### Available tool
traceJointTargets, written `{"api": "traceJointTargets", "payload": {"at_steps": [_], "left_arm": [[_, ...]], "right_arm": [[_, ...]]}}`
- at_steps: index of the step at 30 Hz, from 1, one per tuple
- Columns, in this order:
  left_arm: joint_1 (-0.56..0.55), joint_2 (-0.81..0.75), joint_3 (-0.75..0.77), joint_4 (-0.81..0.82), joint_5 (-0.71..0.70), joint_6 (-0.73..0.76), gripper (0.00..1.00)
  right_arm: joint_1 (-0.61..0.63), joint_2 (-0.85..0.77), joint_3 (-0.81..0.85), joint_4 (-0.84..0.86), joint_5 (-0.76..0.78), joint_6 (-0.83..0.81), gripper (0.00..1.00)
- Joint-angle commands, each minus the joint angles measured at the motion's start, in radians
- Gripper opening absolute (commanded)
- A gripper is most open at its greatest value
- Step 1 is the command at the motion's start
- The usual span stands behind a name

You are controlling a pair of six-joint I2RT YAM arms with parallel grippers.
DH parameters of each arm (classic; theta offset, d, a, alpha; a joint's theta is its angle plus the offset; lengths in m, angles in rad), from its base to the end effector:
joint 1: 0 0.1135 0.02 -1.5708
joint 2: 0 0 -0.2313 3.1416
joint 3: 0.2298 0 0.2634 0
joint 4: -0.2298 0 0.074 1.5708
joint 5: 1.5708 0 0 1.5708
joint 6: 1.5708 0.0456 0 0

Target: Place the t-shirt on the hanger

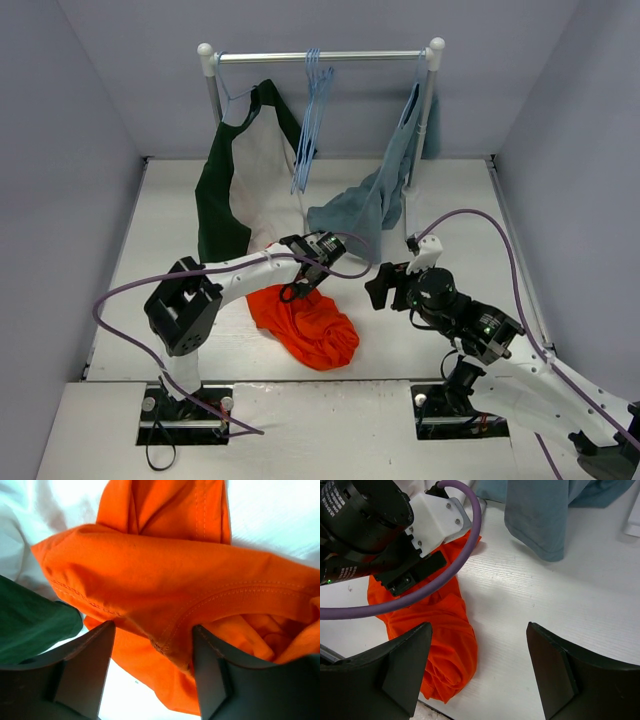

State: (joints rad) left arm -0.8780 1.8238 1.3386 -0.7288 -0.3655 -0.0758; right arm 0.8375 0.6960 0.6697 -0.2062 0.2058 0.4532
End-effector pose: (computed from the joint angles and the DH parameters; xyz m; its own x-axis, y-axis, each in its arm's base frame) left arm 0.2511 -0.2770 0.1616 -0.6451 0.6665 -0.3736 0.5918 0.7452 0.3075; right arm 0.1514 0.1542 0.2877 -0.3988 0.1977 -0.8955 -0.4667 0.7968 0.3837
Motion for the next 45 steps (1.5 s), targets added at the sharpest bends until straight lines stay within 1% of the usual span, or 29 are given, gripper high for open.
{"api": "traceJointTargets", "payload": {"at_steps": [1,5,8,9,10,17,18,21,24,25,27,30,34,35,37,40,42,43,44,45], "left_arm": [[-0.008,-0.023,0.059,-0.002,-0.03,0.027,0.47],[-0.006,-0.007,0.059,-0.006,-0.042,0.028,0.3],[-0.004,-0.011,0.051,-0.006,-0.057,0.018,0.1],[-0.003,-0.019,0.045,-0.006,-0.066,0.01,0.01],[-0.003,-0.024,0.044,-0.007,-0.068,0.006,0.0],[0.026,-0.069,0.013,-0.004,-0.061,-0.052,0.0],[0.042,-0.082,0.004,-0.005,-0.049,-0.069,0.0],[0.074,-0.113,-0.017,-0.009,-0.006,-0.11,0.0],[0.105,-0.15,-0.036,-0.016,0.036,-0.143,0.0],[0.109,-0.152,-0.04,-0.018,0.045,-0.149,0.0],[0.124,-0.173,-0.053,-0.021,0.073,-0.175,0.0],[0.148,-0.188,-0.065,-0.038,0.108,-0.201,0.0],[0.159,-0.215,-0.08,-0.043,0.145,-0.226,0.0],[0.16,-0.219,-0.083,-0.046,0.146,-0.23,0.0],[0.168,-0.227,-0.088,-0.054,0.151,-0.242,0.0],[0.189,-0.249,-0.107,-0.054,0.172,-0.26,0.0],[0.2,-0.263,-0.12,-0.056,0.177,-0.265,0.0],[0.208,-0.276,-0.13,-0.057,0.182,-0.267,0.0],[0.214,-0.284,-0.137,-0.057,0.186,-0.27,0.0],[0.22,-0.298,-0.141,-0.059,0.191,-0.276,0.0]], "right_arm": [[-0.004,-0.019,-0.01,0.046,0.028,0.026,0.73],[-0.003,-0.028,-0.011,0.045,0.01,0.023,0.72],[-0.003,-0.011,-0.006,0.047,-0.042,0.002,0.69],[-0.003,0.007,-0.001,0.048,-0.07,-0.008,0.69],[-0.003,0.021,0.001,0.048,-0.088,-0.015,0.69],[0.008,0.137,0.019,0.097,-0.228,-0.067,0.68],[0.011,0.155,0.015,0.118,-0.266,-0.076,0.68],[0.025,0.2,-0.001,0.176,-0.305,-0.085,0.69],[0.053,0.257,-0.022,0.279,-0.339,-0.079,0.72],[0.054,0.26,-0.028,0.283,-0.341,-0.078,0.74],[0.068,0.318,-0.034,0.335,-0.37,-0.08,0.8],[0.121,0.382,-0.018,0.367,-0.378,-0.094,0.85],[0.208,0.479,0.008,0.411,-0.322,-0.12,0.85],[0.212,0.498,0.016,0.418,-0.311,-0.125,0.85],[0.241,0.544,0.032,0.431,-0.273,-0.136,0.83],[0.25,0.6,0.034,0.454,-0.207,-0.137,0.78],[0.252,0.621,0.024,0.459,-0.15,-0.127,0.71],[0.252,0.619,0.013,0.459,-0.134,-0.122,0.6],[0.25,0.615,0.005,0.459,-0.121,-0.117,0.54],[0.25,0.602,-0.002,0.458,-0.1,-0.115,0.44]]}}
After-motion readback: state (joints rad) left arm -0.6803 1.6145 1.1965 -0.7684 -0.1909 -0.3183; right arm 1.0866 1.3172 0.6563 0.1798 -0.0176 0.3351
